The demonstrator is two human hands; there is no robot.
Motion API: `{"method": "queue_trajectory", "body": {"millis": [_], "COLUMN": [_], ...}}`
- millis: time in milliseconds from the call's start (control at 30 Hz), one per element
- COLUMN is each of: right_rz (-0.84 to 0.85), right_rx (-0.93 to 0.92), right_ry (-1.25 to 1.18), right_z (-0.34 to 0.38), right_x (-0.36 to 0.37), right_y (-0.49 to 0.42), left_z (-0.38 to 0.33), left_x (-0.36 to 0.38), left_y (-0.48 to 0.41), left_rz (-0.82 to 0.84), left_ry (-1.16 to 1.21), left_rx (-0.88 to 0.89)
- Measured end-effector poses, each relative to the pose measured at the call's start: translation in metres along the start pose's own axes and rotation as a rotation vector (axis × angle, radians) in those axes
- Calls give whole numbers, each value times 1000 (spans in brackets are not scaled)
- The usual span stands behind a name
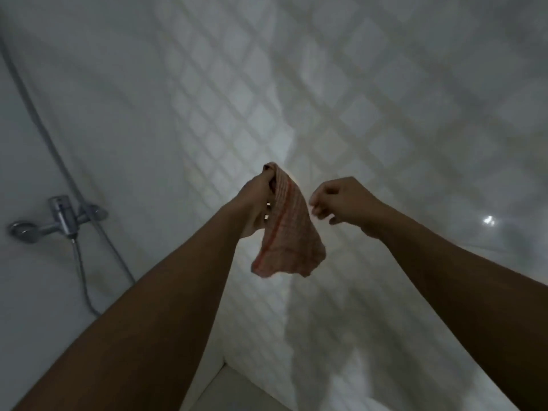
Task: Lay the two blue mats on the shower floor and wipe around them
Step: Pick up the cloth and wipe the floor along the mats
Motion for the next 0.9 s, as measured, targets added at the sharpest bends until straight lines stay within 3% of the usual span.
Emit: {"method": "queue_trajectory", "body": {"millis": [67, 233, 400, 667, 900], "right_rz": [-54, 504, 695, 1176, 1080], "right_rx": [-46, 114, 108, 144, -27], "right_ry": [-16, -272, -528, -485, -486], "right_z": [-8, -37, -21, 58, 144], "right_x": [-7, 54, 142, 265, 336], "right_y": [-22, -38, -22, 55, 126], "left_z": [-2, 13, 50, 96, 139], "left_x": [-10, -40, -89, -178, -232], "left_y": [-1, 20, 71, 205, 334], "left_rz": [-57, -216, -407, -654, -672], "left_ry": [79, 153, 134, 198, 152], "left_rx": [18, -12, -79, -154, -243]}}
Point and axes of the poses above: each hand's wrist, its own y-axis away from the middle knuckle, its own x-axis out of the palm, z = x × y, the point moved 5 cm from there along -y, towards the middle knuckle, and after that the axes turned 8 degrees about -x, right-handed, at the moved point
